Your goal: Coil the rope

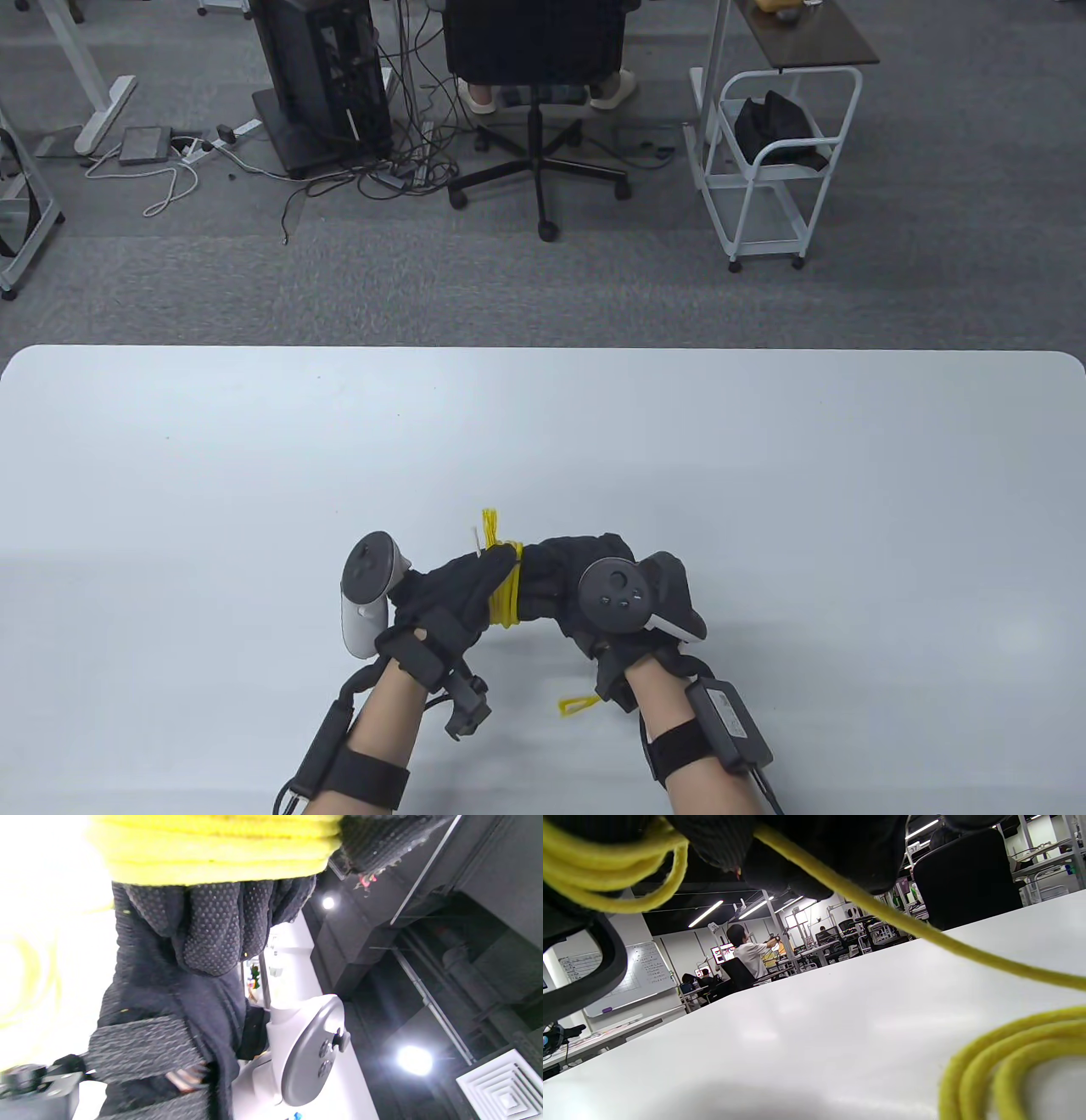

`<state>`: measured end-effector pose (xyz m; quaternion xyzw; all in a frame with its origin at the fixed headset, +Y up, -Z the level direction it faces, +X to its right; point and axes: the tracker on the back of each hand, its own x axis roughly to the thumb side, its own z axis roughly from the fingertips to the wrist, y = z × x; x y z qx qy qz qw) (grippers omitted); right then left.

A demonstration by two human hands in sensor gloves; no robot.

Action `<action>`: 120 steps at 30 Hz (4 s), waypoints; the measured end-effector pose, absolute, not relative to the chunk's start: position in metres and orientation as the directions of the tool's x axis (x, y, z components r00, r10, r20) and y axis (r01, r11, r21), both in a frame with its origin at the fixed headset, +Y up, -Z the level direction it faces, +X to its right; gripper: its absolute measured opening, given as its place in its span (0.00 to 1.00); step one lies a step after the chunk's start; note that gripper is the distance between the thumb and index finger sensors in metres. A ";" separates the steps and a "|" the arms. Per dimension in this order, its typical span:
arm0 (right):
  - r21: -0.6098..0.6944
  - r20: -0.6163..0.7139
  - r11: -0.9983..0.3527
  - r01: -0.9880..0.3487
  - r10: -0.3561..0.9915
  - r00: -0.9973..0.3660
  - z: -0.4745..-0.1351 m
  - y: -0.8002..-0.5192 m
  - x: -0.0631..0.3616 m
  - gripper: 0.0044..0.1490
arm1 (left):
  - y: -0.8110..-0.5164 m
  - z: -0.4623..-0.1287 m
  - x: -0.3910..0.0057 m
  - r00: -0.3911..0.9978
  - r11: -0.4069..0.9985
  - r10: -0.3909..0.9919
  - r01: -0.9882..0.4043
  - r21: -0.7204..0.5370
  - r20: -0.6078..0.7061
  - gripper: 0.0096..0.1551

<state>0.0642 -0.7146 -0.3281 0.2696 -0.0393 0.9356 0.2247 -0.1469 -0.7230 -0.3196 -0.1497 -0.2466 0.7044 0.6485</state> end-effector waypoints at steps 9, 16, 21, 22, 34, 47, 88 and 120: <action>0.008 0.503 -0.877 -0.481 0.419 -0.756 -0.329 -0.708 0.074 0.25 | -0.726 -0.322 -0.149 -0.008 0.027 0.999 -0.784 -0.620 0.053 0.32; 0.004 0.492 -0.855 -0.518 0.453 -0.744 -0.330 -0.706 0.079 0.25 | -0.728 -0.322 -0.143 0.122 0.118 0.992 -0.730 -0.673 0.041 0.33; 0.002 0.507 -0.818 -0.575 0.497 -0.705 -0.327 -0.703 0.076 0.25 | -0.733 -0.321 -0.143 0.235 0.163 0.972 -0.727 -0.667 -0.018 0.34; 0.000 0.510 -0.813 -0.583 0.501 -0.699 -0.327 -0.702 0.075 0.25 | -0.733 -0.321 -0.144 0.251 0.180 0.968 -0.730 -0.660 -0.014 0.34; -0.017 0.616 -0.802 -0.597 0.462 -0.638 -0.308 -0.700 0.041 0.27 | -0.723 -0.316 -0.169 0.248 0.244 0.969 -0.944 -0.224 0.014 0.34; 0.017 0.658 -0.892 -0.452 0.350 -0.667 -0.305 -0.713 0.026 0.26 | -0.713 -0.313 -0.177 0.208 0.222 0.964 -0.972 -0.073 0.165 0.30; -0.110 0.453 -0.903 -0.415 0.326 -0.830 -0.325 -0.704 0.073 0.25 | -0.726 -0.321 -0.145 0.076 0.099 0.995 -0.757 -0.645 0.064 0.31; -0.077 0.624 -0.881 -0.467 0.323 -0.712 -0.301 -0.706 0.026 0.26 | -0.719 -0.317 -0.174 0.276 0.277 0.961 -0.947 -0.165 0.031 0.32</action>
